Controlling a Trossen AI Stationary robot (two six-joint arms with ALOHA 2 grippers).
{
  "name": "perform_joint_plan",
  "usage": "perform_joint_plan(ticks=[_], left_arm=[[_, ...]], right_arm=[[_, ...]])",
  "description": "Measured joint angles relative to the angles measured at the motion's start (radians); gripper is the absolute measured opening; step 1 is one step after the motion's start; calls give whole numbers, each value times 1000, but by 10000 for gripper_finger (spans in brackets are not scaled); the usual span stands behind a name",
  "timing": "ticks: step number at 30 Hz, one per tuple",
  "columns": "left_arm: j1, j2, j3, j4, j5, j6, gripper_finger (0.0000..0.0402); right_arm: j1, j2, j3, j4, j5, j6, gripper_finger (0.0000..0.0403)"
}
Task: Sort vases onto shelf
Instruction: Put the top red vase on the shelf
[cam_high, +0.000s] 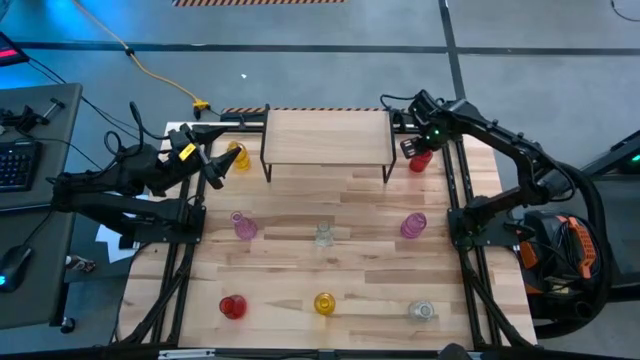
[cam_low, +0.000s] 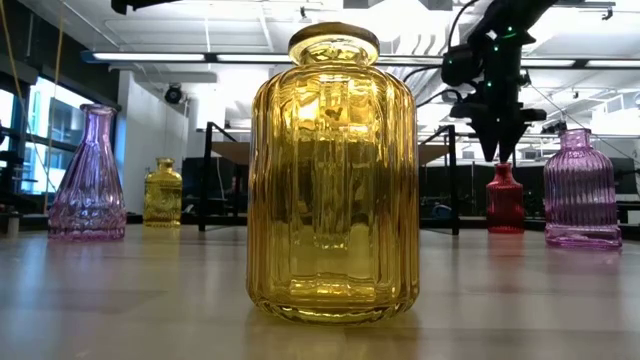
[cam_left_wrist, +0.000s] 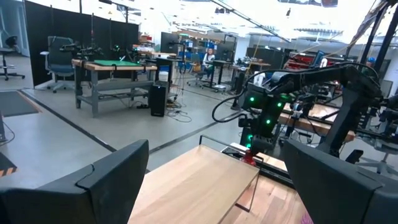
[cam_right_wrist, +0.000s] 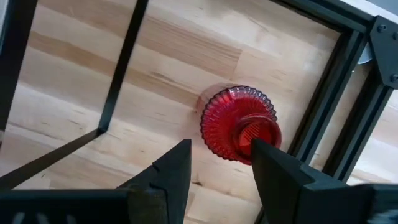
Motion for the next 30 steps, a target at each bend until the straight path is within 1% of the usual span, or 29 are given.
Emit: perform_joint_plan(ticks=[4, 10, 20, 22, 24, 30], left_arm=[[0, 0, 0, 0, 0, -7, 362], [0, 0, 0, 0, 0, -7, 362], [0, 0, 0, 0, 0, -7, 362], [0, 0, 0, 0, 0, -7, 362], [0, 0, 0, -1, 0, -6, 362], [0, 0, 0, -1, 0, 1, 362]], right_arm=[[0, 5, 0, 6, 1, -9, 147], [3, 65, 0, -2, 4, -16, 147], [9, 83, 2, -2, 63, 9, 144], [9, 83, 1, -2, 67, 10, 133], [8, 83, 1, -3, 73, 10, 113], [8, 82, 1, -3, 93, 9, 26]])
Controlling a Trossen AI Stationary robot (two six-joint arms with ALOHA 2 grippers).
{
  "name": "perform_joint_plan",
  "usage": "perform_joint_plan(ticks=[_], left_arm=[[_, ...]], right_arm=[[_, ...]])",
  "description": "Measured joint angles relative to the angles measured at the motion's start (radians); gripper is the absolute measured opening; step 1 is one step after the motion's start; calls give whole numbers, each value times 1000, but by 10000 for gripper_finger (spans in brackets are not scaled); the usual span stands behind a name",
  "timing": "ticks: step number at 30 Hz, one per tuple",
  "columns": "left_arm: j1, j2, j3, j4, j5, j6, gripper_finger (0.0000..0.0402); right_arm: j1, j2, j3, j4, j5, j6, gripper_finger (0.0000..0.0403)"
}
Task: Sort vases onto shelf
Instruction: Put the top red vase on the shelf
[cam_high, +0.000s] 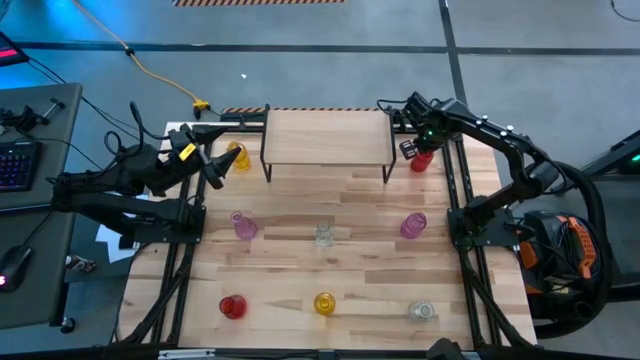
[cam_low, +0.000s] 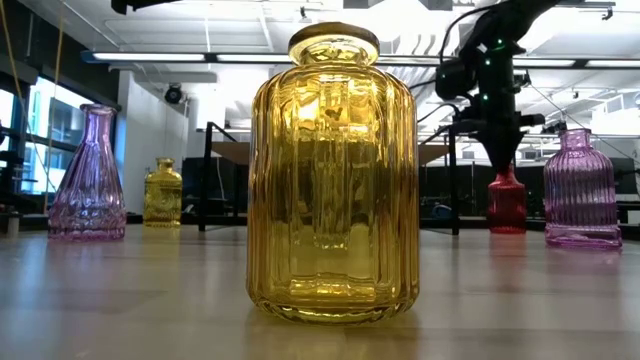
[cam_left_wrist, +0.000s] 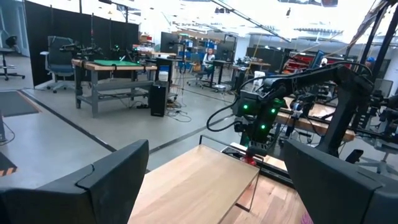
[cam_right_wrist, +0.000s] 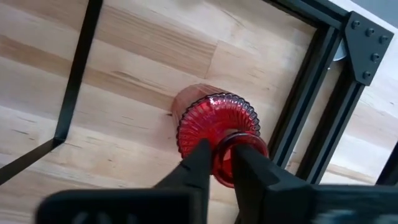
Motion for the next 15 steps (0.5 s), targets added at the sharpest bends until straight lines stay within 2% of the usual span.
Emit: perform_joint_plan(ticks=[2, 7, 15], left_arm=[[0, 0, 0, 0, 0, 0, 362], [0, 0, 0, 0, 0, 1, 362], [0, 0, 0, -5, 0, 2, 362]], right_arm=[[1, 0, 0, 0, 6, -4, 10], [0, 0, 0, -3, 6, -4, 16], [0, -39, -3, -47, -1, -7, 4]])
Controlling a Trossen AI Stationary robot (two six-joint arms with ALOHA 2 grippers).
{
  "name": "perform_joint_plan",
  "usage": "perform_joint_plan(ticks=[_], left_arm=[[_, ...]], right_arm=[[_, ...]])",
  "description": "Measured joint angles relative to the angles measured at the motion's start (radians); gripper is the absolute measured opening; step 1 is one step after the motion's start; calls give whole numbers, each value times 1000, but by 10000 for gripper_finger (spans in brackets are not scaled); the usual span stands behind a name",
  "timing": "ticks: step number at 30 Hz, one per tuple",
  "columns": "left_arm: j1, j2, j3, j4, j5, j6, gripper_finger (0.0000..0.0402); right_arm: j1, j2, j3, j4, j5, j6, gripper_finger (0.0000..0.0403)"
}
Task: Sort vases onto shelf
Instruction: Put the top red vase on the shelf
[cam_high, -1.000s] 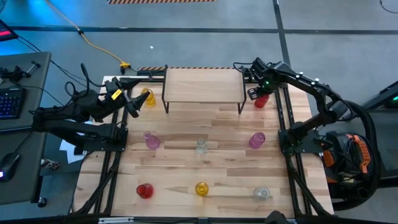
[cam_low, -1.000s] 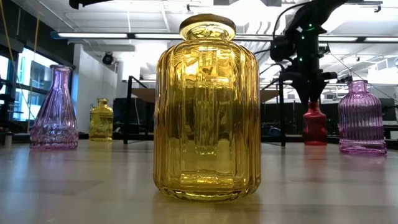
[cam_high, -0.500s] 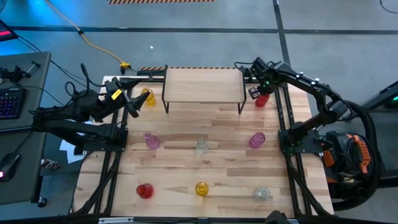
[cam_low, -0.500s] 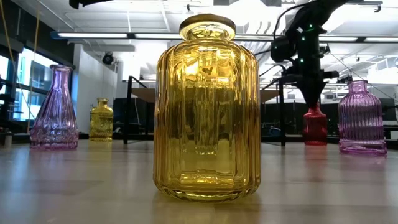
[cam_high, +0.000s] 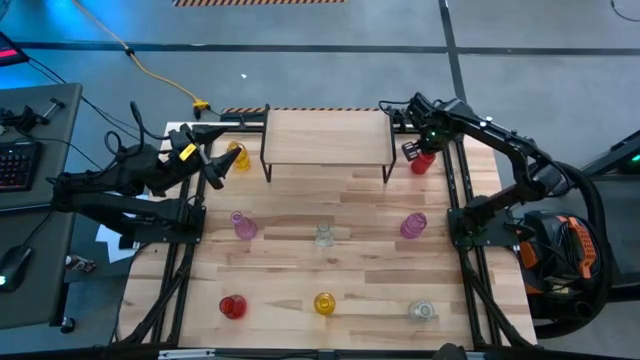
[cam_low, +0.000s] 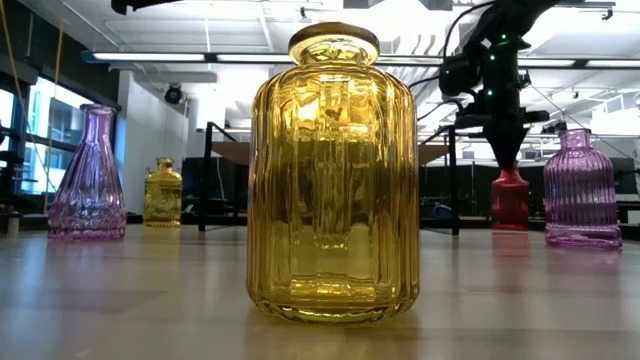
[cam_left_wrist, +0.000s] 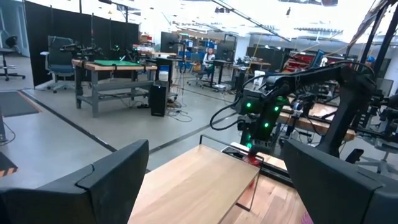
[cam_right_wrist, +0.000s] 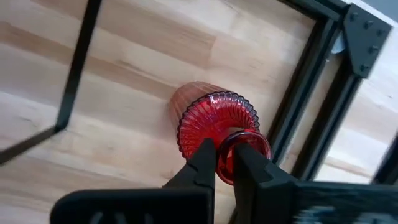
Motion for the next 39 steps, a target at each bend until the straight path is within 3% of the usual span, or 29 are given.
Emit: perform_joint_plan(ticks=[13, 18, 31, 39], left_arm=[[0, 0, 0, -18, 0, -10, 362], [0, 0, 0, -18, 0, -11, 362], [0, 0, 0, -17, 0, -11, 362], [0, 0, 0, -17, 0, -11, 362]], right_arm=[[0, -87, 1, -32, 13, -9, 2], [0, -112, 58, -94, 19, -8, 1], [0, -123, 474, -159, 96, -54, 1], [0, -51, 714, -160, 105, -112, 1]])
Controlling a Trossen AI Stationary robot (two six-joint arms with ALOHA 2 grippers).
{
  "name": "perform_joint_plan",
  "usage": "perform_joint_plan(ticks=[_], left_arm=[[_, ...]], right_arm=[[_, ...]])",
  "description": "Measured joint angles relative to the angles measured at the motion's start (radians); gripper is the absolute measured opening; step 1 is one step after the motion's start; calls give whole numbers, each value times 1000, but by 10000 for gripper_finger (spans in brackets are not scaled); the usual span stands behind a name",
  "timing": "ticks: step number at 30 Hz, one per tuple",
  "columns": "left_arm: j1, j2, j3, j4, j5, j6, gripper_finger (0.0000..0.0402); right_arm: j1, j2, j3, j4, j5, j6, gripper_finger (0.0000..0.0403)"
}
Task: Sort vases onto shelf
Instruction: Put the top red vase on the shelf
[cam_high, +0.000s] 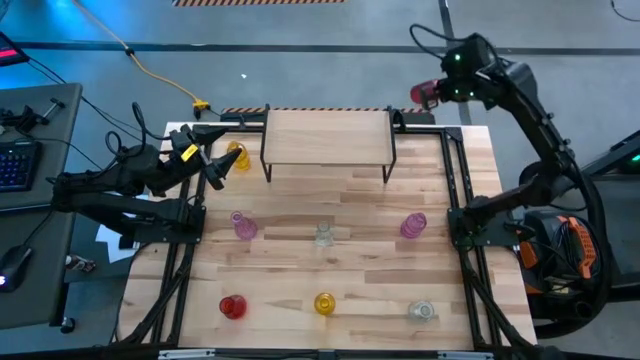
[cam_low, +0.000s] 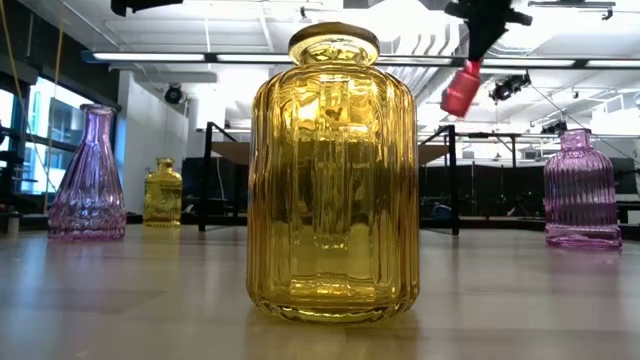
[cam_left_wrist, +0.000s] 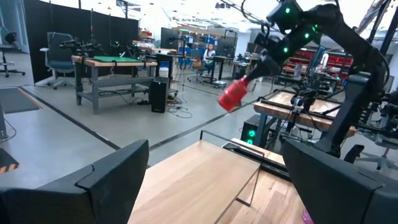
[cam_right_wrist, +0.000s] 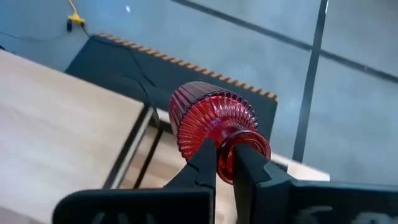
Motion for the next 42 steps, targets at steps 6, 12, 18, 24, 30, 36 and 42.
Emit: perform_joint_plan(ticks=[6, 12, 18, 24, 30, 36, 42], left_arm=[[0, 0, 0, 0, 0, -2, 362], [0, 0, 0, 0, 0, -17, 362], [0, 0, 0, 0, 0, -19, 362], [0, 0, 0, 0, 0, -18, 362], [0, 0, 0, 0, 0, -18, 362], [0, 0, 0, -7, 0, -18, 362], [0, 0, 0, -6, 0, -18, 362]], right_arm=[[22, 79, 98, -34, 0, -36, 0], [79, 145, 110, -24, -8, -62, 0], [121, 204, 110, -19, -12, -79, 0], [167, 243, 110, 22, -32, -91, 0], [207, 266, 110, 23, -70, -107, 0], [242, 267, 110, 21, -100, -138, 0], [233, 283, 146, -7, -138, -160, 0]])
